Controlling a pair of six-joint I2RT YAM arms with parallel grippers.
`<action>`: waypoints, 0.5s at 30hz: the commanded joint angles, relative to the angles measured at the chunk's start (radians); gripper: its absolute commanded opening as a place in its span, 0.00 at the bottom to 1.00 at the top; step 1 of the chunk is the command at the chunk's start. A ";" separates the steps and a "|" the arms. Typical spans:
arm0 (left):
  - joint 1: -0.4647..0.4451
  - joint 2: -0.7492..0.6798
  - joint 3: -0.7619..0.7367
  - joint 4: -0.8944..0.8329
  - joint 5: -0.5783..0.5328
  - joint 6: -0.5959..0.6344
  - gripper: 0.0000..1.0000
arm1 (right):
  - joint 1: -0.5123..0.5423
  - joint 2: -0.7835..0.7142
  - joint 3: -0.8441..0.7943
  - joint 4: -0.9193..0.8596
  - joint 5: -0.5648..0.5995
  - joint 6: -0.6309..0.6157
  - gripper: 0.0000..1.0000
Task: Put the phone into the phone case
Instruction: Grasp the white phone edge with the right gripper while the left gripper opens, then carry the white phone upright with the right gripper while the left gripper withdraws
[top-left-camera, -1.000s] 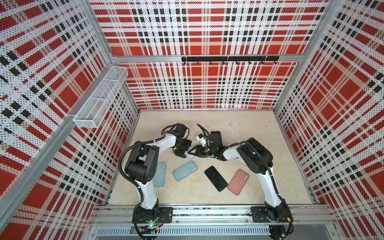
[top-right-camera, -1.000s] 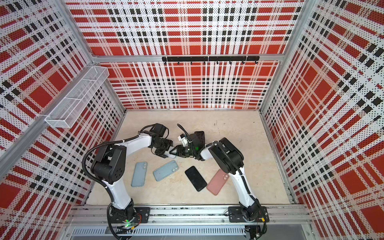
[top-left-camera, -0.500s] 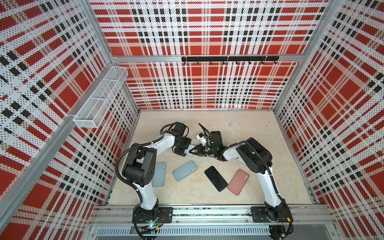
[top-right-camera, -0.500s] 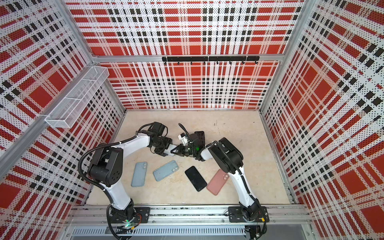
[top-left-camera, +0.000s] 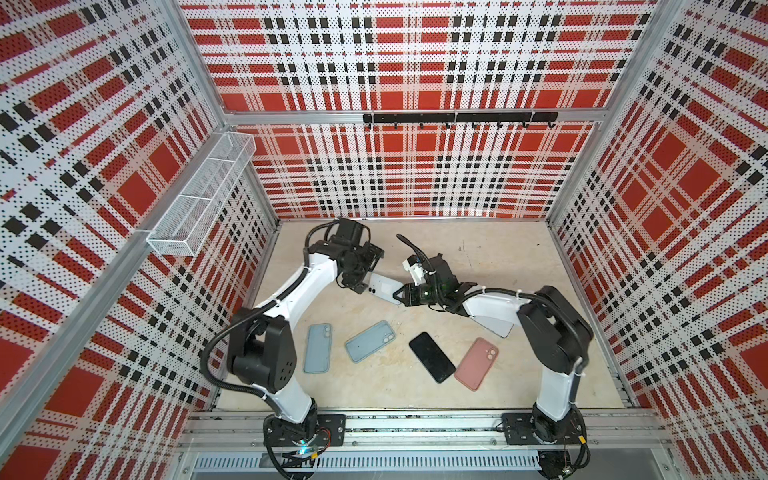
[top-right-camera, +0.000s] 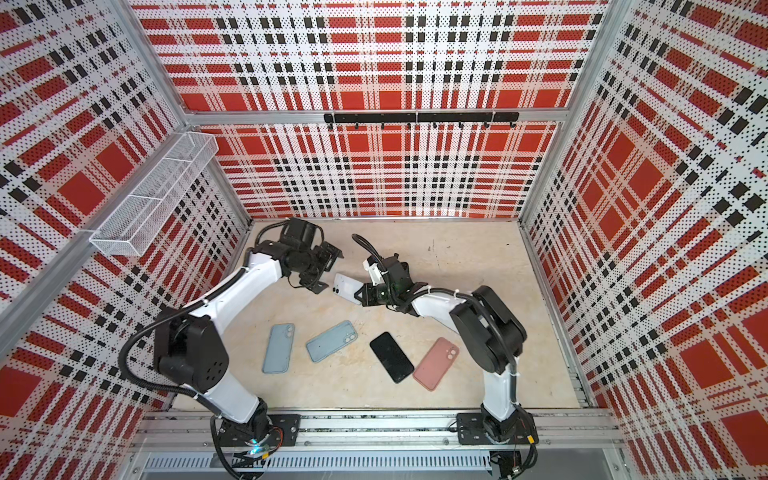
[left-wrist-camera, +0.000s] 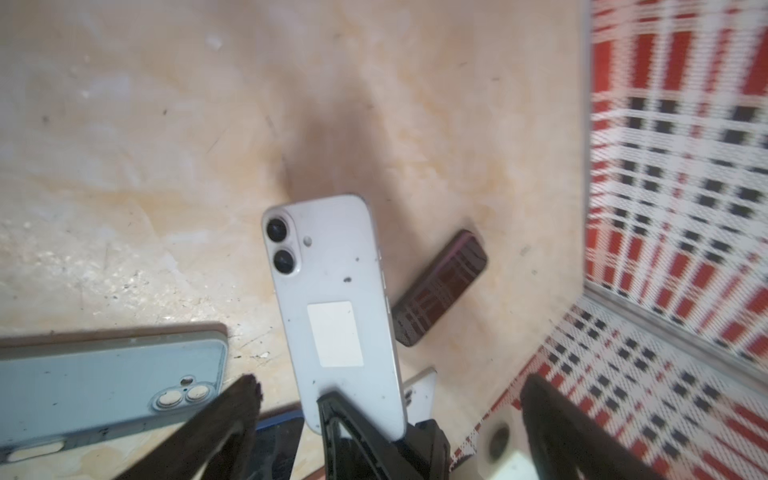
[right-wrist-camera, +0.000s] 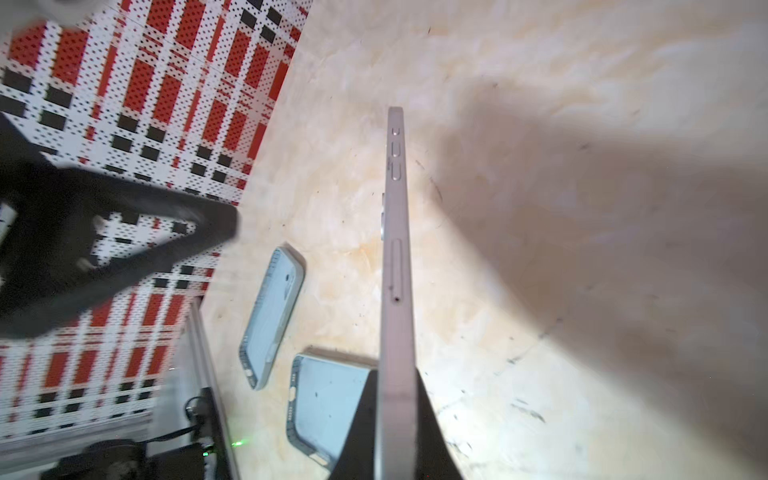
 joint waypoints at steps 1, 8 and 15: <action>0.051 -0.089 0.021 -0.140 0.029 0.166 1.00 | 0.013 -0.158 -0.016 -0.149 0.237 -0.230 0.00; 0.125 -0.186 -0.068 -0.038 0.433 0.285 0.92 | 0.197 -0.349 -0.097 -0.198 0.877 -0.634 0.00; 0.108 -0.277 -0.149 -0.017 0.556 0.359 0.85 | 0.298 -0.349 -0.137 -0.214 1.203 -0.755 0.00</action>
